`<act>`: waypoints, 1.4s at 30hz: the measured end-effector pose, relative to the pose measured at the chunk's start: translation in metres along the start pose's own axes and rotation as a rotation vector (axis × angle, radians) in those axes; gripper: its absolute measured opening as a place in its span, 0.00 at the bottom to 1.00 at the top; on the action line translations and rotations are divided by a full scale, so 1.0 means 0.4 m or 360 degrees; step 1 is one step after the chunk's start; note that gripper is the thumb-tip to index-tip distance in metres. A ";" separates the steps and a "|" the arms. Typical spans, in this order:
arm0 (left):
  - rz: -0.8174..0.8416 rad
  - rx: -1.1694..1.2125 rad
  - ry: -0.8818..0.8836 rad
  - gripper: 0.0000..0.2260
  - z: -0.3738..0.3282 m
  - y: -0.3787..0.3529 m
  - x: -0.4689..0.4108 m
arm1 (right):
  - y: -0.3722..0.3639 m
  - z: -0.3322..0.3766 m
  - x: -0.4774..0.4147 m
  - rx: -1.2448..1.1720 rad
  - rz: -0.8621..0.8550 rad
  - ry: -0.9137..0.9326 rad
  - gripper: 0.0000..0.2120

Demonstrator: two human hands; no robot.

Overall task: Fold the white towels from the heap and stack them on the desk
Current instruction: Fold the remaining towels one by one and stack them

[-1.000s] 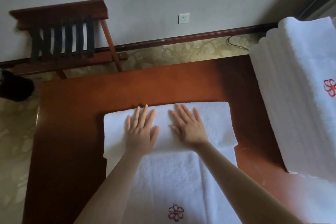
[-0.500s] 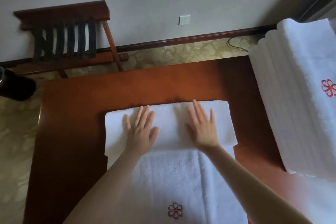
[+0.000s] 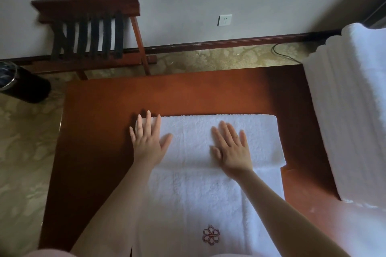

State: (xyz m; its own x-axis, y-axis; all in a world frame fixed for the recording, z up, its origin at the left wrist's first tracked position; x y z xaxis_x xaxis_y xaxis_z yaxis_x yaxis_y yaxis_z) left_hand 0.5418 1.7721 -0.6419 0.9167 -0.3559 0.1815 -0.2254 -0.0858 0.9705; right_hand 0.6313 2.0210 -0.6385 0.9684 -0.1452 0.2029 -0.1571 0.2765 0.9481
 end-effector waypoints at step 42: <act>-0.0512 0.2219 0.1724 0.10 -0.051 0.006 0.256 | 0.097 -0.195 0.222 -0.2460 -0.0271 -0.1771 0.04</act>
State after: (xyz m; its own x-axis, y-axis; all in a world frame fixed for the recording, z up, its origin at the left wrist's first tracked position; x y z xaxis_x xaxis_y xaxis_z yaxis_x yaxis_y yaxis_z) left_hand 0.6419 1.7543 -0.6179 0.6332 0.4882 0.6006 0.4287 -0.8673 0.2530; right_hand 0.7261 2.0930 -0.6027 0.3100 -0.5397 0.7827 0.8050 0.5870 0.0859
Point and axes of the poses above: each hand's wrist, its own x-axis away from the middle knuckle, its own y-axis out of the back of the hand, z = x × y, the point moved 5 cm from there along -x, towards the middle knuckle, and after that the axes turned 9 degrees about -y, right-handed, at the moved point
